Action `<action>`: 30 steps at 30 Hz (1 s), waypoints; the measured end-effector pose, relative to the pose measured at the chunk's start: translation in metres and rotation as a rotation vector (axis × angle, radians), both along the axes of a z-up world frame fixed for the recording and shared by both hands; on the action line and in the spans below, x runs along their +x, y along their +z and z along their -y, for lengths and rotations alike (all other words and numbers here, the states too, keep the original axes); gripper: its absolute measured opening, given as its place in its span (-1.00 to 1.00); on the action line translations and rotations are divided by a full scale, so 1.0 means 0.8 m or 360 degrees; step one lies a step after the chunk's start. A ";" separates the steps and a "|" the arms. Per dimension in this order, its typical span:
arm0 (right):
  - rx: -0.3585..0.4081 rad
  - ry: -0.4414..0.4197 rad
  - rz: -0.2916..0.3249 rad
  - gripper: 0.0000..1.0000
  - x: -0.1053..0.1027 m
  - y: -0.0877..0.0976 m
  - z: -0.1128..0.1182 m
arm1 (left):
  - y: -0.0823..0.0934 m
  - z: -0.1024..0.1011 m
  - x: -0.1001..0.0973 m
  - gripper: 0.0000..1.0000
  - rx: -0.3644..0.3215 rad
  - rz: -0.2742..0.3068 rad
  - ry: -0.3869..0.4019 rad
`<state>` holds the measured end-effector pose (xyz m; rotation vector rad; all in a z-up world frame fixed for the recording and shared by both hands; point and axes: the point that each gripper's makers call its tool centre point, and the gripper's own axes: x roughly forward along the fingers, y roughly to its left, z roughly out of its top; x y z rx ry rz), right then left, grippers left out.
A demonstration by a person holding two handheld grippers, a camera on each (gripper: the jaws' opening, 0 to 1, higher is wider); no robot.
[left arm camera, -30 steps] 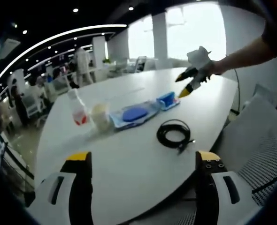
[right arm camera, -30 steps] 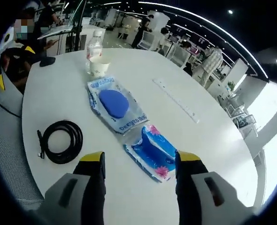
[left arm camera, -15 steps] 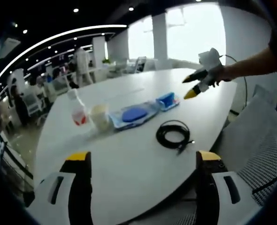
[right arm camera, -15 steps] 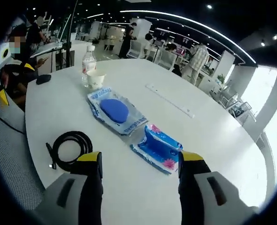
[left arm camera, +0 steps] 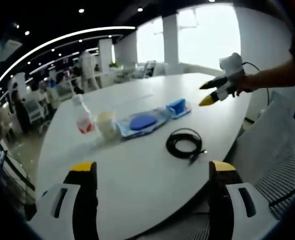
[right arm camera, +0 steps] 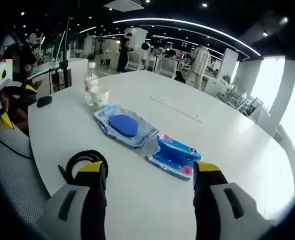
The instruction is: Arrange the tabletop items into an orderly group along one side of the table until the central work area is clear of visible clutter.
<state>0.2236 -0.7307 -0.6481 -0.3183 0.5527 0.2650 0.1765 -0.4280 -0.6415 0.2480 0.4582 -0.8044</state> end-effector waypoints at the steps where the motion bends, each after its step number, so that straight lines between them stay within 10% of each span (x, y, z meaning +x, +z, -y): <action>1: 0.0002 0.0003 0.0005 0.45 -0.002 0.001 -0.001 | 0.000 0.000 0.000 0.78 -0.0001 0.0002 -0.0002; 30: 0.0053 -0.0118 0.0027 0.58 -0.050 0.009 0.005 | 0.002 0.000 -0.001 0.79 -0.0017 -0.0002 0.0000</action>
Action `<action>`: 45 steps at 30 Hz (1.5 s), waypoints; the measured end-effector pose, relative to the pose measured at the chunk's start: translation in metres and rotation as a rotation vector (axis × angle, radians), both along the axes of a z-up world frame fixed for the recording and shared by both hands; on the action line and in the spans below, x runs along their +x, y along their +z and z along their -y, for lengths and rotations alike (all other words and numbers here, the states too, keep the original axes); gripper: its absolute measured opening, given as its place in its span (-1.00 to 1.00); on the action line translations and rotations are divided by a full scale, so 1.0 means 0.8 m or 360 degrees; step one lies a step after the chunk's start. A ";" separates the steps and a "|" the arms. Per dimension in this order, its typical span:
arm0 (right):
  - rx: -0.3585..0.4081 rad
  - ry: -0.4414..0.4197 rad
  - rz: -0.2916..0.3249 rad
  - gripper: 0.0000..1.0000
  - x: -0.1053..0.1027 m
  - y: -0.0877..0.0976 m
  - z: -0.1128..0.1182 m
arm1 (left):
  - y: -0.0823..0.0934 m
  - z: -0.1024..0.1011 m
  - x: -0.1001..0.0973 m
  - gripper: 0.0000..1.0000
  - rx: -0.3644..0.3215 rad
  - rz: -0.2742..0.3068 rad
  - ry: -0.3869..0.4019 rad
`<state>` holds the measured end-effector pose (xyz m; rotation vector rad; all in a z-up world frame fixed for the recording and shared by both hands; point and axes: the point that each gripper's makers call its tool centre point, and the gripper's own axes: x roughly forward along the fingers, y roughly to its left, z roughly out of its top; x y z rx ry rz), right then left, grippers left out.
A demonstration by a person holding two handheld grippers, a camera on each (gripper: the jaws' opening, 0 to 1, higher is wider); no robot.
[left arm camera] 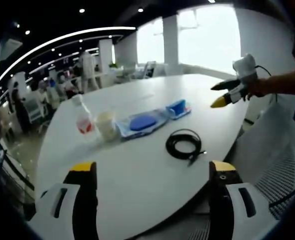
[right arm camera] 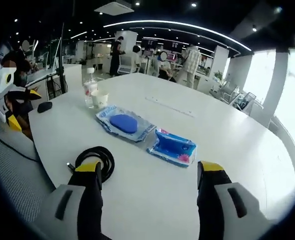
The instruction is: Arrange the tabletop items into an orderly group along one side of the table until the central work area is clear of visible clutter.
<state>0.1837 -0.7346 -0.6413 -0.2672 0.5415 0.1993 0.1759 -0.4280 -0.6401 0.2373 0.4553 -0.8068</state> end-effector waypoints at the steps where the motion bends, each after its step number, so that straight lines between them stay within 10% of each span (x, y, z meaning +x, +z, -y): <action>1: 0.0004 -0.0003 -0.0001 0.60 -0.001 0.000 0.000 | 0.000 0.000 0.000 0.79 0.0000 0.0000 0.0002; 22: 0.0087 -0.0101 -0.0052 0.81 -0.046 -0.008 0.006 | 0.000 -0.001 0.001 0.89 -0.0001 0.0018 -0.0004; 45: -0.0047 0.0217 -0.0160 0.95 -0.047 -0.013 -0.040 | 0.005 -0.004 0.005 0.96 -0.0010 0.0046 0.0028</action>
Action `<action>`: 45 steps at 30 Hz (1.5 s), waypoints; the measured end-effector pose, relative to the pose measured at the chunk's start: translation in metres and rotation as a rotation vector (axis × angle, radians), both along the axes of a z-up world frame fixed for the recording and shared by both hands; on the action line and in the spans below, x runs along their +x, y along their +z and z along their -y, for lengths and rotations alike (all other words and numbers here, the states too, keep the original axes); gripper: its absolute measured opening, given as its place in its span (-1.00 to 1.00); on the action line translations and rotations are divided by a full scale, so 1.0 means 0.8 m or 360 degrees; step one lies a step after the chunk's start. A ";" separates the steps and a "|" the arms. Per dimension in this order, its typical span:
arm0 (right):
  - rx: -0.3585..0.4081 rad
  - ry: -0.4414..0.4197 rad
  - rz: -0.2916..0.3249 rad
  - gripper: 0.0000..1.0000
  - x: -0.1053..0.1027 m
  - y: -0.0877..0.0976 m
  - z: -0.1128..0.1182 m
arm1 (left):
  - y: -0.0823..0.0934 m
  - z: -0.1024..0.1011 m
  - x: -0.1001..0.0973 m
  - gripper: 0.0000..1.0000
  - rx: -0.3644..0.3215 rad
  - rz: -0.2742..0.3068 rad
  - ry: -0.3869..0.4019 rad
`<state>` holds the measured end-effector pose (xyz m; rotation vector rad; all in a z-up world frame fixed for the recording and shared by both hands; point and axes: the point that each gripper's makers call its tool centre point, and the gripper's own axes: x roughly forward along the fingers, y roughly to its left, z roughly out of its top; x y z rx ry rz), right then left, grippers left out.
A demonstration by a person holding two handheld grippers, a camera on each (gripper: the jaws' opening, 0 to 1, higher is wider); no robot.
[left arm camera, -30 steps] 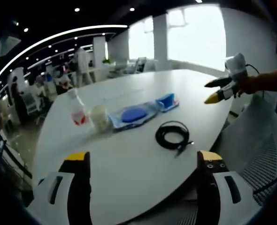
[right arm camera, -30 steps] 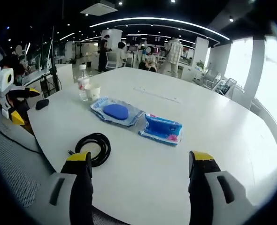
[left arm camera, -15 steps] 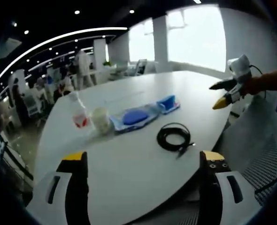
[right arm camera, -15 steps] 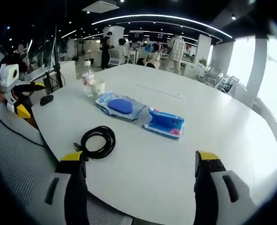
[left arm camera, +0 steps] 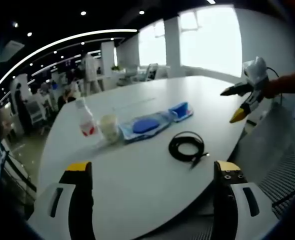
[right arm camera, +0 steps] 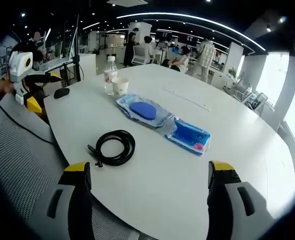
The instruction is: Arrange the tabletop items into an orderly group along one side of the table until the central work area is clear of visible clutter.
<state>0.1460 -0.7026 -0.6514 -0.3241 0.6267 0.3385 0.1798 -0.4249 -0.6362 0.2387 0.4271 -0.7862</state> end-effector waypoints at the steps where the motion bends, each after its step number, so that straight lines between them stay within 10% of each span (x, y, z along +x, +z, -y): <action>1: -0.0003 0.0017 -0.0001 0.95 0.001 0.000 -0.003 | 0.000 0.000 0.000 0.97 -0.0003 0.0003 0.0002; 45: -0.0154 0.0589 -0.0106 0.77 0.029 -0.022 -0.085 | 0.001 -0.001 0.000 0.99 -0.0004 -0.0002 0.0013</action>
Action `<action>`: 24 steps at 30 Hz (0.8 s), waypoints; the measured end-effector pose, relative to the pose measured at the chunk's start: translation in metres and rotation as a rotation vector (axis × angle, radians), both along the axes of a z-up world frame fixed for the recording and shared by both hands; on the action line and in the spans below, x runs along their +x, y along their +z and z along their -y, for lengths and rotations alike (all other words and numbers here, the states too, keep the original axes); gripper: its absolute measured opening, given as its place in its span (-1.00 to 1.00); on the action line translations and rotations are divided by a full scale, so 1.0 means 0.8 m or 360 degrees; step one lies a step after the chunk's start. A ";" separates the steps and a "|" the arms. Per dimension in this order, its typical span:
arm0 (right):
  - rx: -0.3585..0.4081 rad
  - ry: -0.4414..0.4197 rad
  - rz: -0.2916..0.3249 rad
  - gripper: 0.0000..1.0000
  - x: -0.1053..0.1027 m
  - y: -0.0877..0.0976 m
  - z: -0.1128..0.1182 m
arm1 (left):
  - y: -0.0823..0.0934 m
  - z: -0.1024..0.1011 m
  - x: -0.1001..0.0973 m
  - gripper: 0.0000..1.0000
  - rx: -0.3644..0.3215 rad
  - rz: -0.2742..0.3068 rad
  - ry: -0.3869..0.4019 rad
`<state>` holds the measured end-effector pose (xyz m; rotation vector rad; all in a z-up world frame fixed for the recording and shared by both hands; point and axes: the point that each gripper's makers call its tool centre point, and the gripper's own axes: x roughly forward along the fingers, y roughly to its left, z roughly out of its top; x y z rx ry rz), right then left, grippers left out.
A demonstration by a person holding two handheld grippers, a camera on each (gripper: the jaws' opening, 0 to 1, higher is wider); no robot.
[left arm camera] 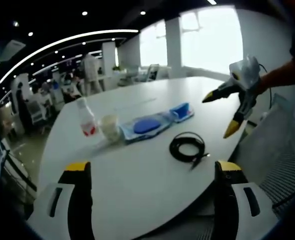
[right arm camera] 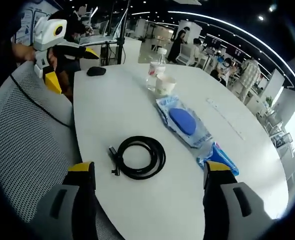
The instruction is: Arrange the tabletop items into an orderly group along one side of the table until the central work area is clear of visible clutter.
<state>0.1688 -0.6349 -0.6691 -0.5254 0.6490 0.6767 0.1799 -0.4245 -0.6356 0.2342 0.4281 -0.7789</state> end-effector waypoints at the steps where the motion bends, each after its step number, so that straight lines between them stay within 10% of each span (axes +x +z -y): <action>1: 0.0011 -0.0006 -0.0009 0.77 0.000 0.000 -0.001 | 0.000 0.000 0.000 0.99 0.0002 0.0001 0.0000; 24: -0.0015 0.0112 -0.0106 0.68 -0.002 -0.029 -0.028 | -0.001 0.001 0.000 0.98 -0.0007 -0.0015 -0.0002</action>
